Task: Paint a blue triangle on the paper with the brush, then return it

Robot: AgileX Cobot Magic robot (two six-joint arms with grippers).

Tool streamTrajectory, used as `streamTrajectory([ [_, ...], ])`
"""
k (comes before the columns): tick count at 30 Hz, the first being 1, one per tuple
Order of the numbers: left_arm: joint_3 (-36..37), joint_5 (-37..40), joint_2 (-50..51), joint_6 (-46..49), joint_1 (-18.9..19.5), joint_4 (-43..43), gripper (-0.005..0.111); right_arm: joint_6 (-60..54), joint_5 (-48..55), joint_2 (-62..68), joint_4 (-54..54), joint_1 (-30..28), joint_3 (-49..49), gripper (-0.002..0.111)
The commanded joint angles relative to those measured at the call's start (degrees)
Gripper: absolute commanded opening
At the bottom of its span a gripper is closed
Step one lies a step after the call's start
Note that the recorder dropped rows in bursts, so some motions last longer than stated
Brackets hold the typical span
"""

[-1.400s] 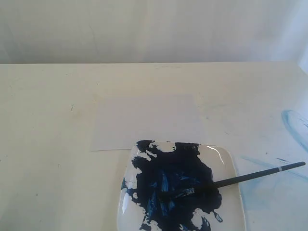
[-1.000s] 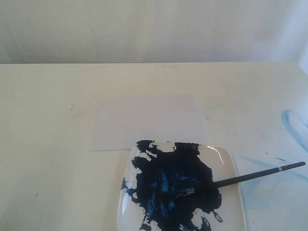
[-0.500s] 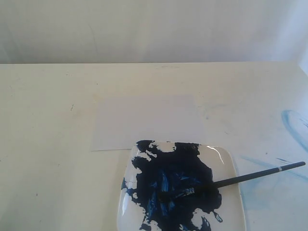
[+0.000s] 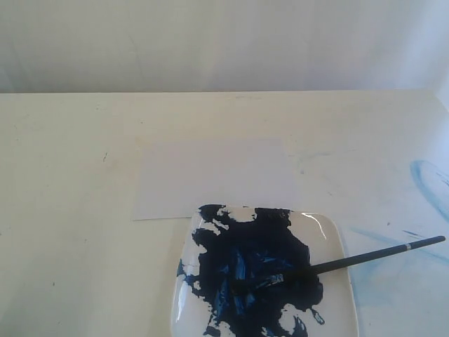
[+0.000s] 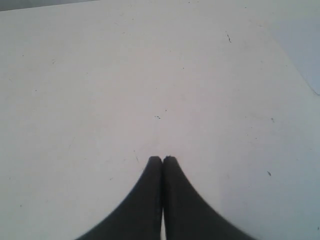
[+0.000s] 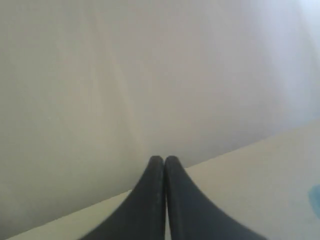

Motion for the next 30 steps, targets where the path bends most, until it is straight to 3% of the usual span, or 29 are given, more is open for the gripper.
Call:
streamTrajectory([
  [1, 0.39, -0.12, -0.22, 0.01, 0.08, 0.26, 0.000, 6.38, 11.46, 1.48, 0.01, 0.26, -5.24, 0.000],
  [9, 0.39, -0.12, -0.22, 0.01, 0.08, 0.26, 0.000, 6.38, 25.50, 19.64, 2.89, 0.26, -18.81, 0.000],
  [17, 0.39, -0.12, -0.22, 0.01, 0.08, 0.26, 0.000, 6.12, 27.14, 39.02, 16.41, 0.26, -19.71, 0.000],
  [24, 0.39, -0.12, -0.22, 0.01, 0.08, 0.26, 0.000, 6.12, 27.92, 47.81, 25.31, 0.26, -19.60, 0.000],
  [30, 0.39, -0.12, -0.22, 0.01, 0.08, 0.26, 0.000, 6.03, 25.12, 51.91, 30.48, 0.26, -19.60, 0.015],
])
